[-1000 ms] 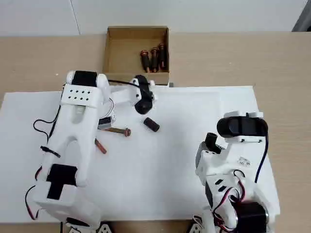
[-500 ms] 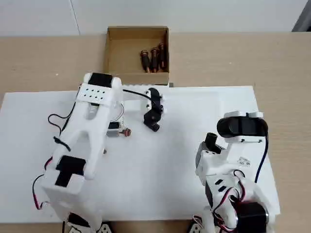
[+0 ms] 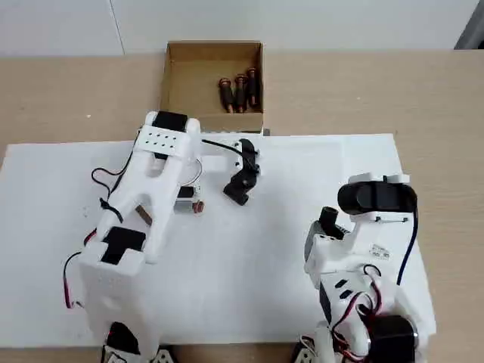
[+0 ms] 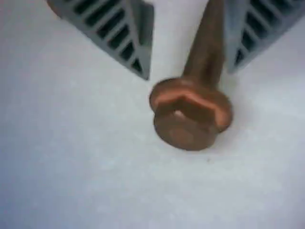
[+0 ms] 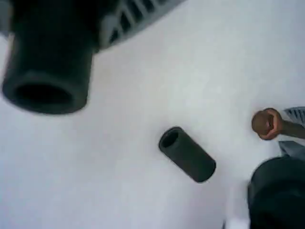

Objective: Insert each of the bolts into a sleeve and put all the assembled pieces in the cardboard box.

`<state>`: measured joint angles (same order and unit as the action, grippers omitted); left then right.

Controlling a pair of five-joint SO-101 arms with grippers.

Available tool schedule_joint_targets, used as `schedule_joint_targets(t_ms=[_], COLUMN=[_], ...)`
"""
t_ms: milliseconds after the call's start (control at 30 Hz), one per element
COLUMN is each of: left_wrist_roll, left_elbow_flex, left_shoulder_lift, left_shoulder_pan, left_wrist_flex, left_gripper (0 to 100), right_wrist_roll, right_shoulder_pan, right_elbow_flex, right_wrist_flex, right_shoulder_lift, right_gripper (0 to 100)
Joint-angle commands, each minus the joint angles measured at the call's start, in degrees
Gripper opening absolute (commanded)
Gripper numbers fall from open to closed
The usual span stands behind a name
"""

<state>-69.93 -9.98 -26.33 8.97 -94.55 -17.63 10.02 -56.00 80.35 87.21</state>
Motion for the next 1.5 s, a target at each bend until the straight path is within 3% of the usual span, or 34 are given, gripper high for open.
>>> schedule_joint_targets(t_ms=[0,400,667,1067,1267,1467], left_wrist_roll=[-0.5,-0.7,0.9,22.2,39.6,48.2], left_elbow_flex=[-2.2,-2.4,-2.3,-2.1,-1.9,5.3], left_shoulder_lift=[-0.6,-5.0,4.5,23.6,34.0,42.9], left_shoulder_pan=[0.4,0.4,1.7,6.0,7.7,10.2], left_wrist_flex=[2.5,3.3,-0.8,-3.0,-3.3,-4.3], left_gripper=[10,0,0,0,0,0], right_wrist_roll=[-0.4,-0.4,-0.4,6.6,12.6,13.8], right_shoulder_pan=[-0.2,0.0,0.1,0.1,0.1,0.2], right_elbow_flex=[0.2,0.2,2.9,8.3,4.0,-1.9], right_wrist_flex=[-1.6,-1.6,-1.7,1.6,4.3,3.9], right_shoulder_lift=[0.5,0.5,0.5,3.5,12.7,16.7], right_gripper=[0.3,0.3,0.3,0.3,0.3,0.3])
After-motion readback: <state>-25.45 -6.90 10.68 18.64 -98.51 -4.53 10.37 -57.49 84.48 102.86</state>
